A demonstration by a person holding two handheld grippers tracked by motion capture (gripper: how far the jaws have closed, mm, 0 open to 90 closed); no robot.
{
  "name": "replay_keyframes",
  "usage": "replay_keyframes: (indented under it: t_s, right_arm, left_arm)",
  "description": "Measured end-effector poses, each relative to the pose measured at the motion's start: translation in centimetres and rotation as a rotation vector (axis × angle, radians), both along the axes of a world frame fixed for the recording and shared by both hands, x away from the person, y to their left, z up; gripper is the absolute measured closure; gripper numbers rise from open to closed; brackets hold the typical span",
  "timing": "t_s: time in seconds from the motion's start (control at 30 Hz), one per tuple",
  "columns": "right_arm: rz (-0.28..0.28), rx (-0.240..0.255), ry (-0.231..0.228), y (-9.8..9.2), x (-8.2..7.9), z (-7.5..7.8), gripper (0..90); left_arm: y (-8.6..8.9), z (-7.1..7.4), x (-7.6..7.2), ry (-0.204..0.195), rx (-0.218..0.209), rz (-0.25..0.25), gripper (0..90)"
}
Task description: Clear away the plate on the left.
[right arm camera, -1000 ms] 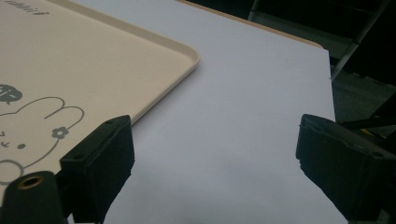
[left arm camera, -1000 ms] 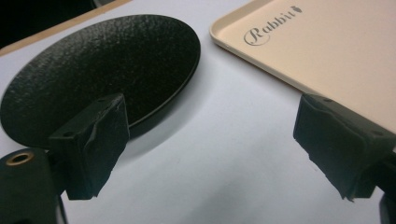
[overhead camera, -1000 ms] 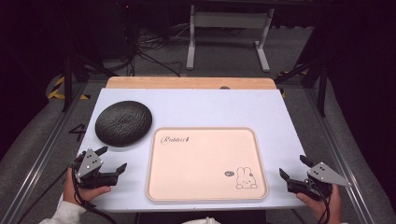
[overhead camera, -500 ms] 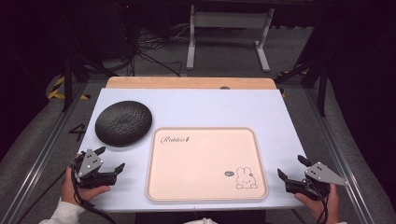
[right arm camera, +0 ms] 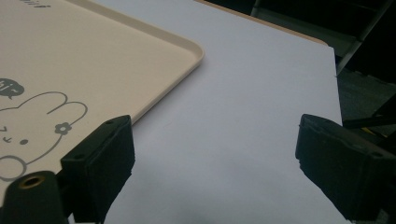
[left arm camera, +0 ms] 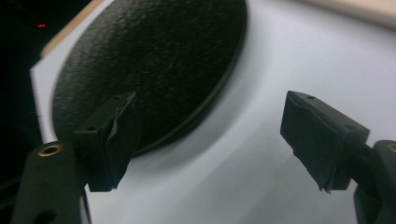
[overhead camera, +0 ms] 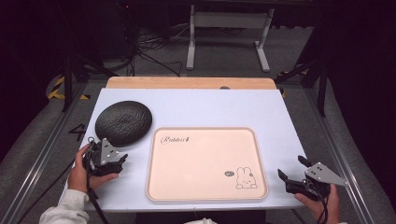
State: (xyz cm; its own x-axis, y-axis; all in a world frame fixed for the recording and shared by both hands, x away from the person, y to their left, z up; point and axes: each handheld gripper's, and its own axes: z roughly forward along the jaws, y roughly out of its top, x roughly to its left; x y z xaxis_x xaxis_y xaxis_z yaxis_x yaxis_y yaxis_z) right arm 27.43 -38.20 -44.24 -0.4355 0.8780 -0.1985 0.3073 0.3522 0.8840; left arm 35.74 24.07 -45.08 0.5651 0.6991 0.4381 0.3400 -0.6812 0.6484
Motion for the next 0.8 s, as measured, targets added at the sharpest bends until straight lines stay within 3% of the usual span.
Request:
replay_keyframes:
  t_s: [0.2,0.27,0.33,0.5,0.67,0.8]
  right_arm:
    - [-0.001,-0.002,0.001,0.0,0.0,0.0,12.2]
    - [-0.002,-0.001,0.002,0.0,-0.1,0.0,12.2]
    - [0.000,0.003,0.002,-0.1,-0.1,0.0,12.2]
    - [-0.002,0.000,-0.001,-0.1,-0.1,0.0,12.2]
    - [-0.004,-0.008,0.000,-0.1,-0.2,-0.1,12.2]
    - [0.000,-0.015,0.001,0.1,-0.2,-0.1,12.2]
  left_arm:
    - [-1.2,-0.2,1.8,-0.003,0.081,0.001,24.7]
    - [-1.6,-0.4,2.2,-0.017,0.131,0.007,26.2]
    - [-1.9,-0.5,2.6,-0.021,0.145,0.011,27.0]
    - [-2.9,-1.2,3.5,-0.043,0.266,0.046,32.2]
    - [-3.8,-1.3,3.6,-0.066,0.388,0.034,36.0]
    - [-4.5,-1.6,3.7,-0.067,0.459,0.011,47.6]
